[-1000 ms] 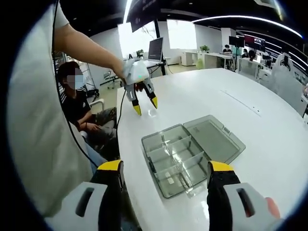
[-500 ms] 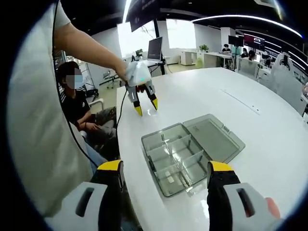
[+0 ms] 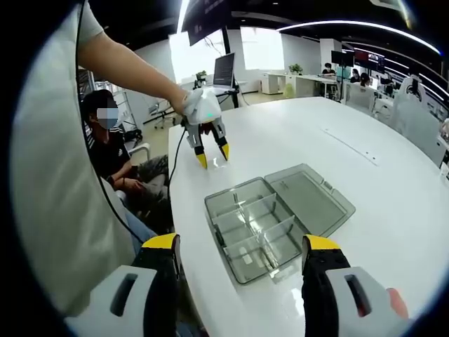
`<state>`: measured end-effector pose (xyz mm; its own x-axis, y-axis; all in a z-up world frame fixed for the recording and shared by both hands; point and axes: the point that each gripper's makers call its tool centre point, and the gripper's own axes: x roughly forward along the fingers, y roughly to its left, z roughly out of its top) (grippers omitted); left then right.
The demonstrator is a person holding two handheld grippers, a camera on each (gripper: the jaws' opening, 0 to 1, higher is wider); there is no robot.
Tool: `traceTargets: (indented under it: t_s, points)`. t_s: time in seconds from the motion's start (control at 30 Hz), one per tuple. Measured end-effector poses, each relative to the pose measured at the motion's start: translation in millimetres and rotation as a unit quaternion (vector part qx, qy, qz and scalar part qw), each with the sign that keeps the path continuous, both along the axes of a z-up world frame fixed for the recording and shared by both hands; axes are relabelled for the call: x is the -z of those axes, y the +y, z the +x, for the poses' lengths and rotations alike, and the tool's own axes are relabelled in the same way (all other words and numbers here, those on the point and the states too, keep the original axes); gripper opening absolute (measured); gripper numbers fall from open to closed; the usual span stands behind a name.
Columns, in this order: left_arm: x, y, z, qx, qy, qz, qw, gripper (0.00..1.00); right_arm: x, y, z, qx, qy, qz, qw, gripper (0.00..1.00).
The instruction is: Insert the divider into the dual guide fixture by aligning both edges with the guide slots and pushing it downward to the bottom, including one-sided entry, uneven engagement, binding, and posture correction.
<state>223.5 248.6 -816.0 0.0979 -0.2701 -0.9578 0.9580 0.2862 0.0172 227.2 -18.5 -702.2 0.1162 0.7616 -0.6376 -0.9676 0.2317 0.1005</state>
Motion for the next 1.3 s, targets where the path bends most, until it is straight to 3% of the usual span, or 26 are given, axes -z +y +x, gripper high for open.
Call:
traceTargets:
  t_s: [0.17,0.97,1.3]
  points:
    - [0.1,0.4,1.5,-0.005,-0.002,-0.003,1.0000,0.30,0.6,0.1,0.1,0.000,-0.001,-0.002,1.0000,0.68]
    - [-1.5,-0.9,1.6,-0.007,-0.010,0.006,0.9999,0.28,0.9,-4.5,-0.9,0.003,-0.001,-0.006,1.0000,0.69]
    - [-11.0,-6.1,5.0,-0.007,-0.020,0.003,0.9998,0.28,-1.4,-4.6,-1.0,0.004,-0.001,-0.003,1.0000,0.69]
